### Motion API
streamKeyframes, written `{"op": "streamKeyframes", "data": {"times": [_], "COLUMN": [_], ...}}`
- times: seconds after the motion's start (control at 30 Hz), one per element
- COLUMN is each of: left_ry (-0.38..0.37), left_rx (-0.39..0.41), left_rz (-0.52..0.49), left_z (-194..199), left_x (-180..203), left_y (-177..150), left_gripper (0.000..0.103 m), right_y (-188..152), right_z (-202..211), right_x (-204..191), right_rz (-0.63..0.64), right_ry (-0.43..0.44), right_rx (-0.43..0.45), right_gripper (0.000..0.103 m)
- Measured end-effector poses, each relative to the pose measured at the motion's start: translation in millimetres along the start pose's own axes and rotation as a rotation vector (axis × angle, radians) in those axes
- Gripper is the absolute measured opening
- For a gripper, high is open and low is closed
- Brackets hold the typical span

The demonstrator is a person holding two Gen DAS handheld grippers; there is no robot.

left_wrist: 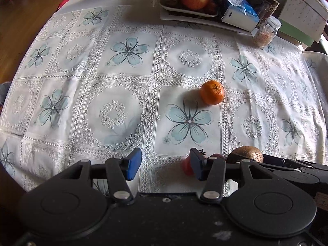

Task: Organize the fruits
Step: 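Close the right tool on a brown kiwi while the left tool reaches toward a red tomato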

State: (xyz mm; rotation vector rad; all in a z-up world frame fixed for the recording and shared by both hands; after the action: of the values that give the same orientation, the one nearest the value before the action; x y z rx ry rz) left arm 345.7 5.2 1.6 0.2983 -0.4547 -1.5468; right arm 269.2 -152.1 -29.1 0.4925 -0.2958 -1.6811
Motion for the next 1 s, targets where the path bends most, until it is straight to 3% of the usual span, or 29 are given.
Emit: {"op": "streamKeyframes", "data": {"times": [0.3,0.73,1.0], "left_ry": [-0.003,-0.071,-0.05], "left_rx": [-0.032,-0.036,-0.055], "left_rz": [-0.002,-0.066,-0.105], "left_z": [-13,-28,-44], "left_x": [6,31,43], "left_y": [-2,-10,-18], "left_gripper": [0.052,0.052,0.052], "right_y": [-5,-2,-6], "right_z": [11,30,35], "right_x": [4,36,45], "right_rz": [0.076,0.003,-0.042], "right_ry": [-0.003,-0.04,0.0], "right_rx": [0.048,0.095,0.088], "right_gripper": [0.062,0.062,0.062]}}
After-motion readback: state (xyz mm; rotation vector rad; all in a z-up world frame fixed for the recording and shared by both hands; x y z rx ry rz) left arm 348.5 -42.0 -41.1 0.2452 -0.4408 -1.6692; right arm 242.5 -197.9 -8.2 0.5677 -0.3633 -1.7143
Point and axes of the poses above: each gripper's, at about its wrist camera, not at the fingertips, and z roughly against the way its jaws point, x to its right, y to its top, the point moved 1 cm from there along -z, roughly the way its jaws point, and after that the axes turned 9 degrees about x, right-handed, at the moved point
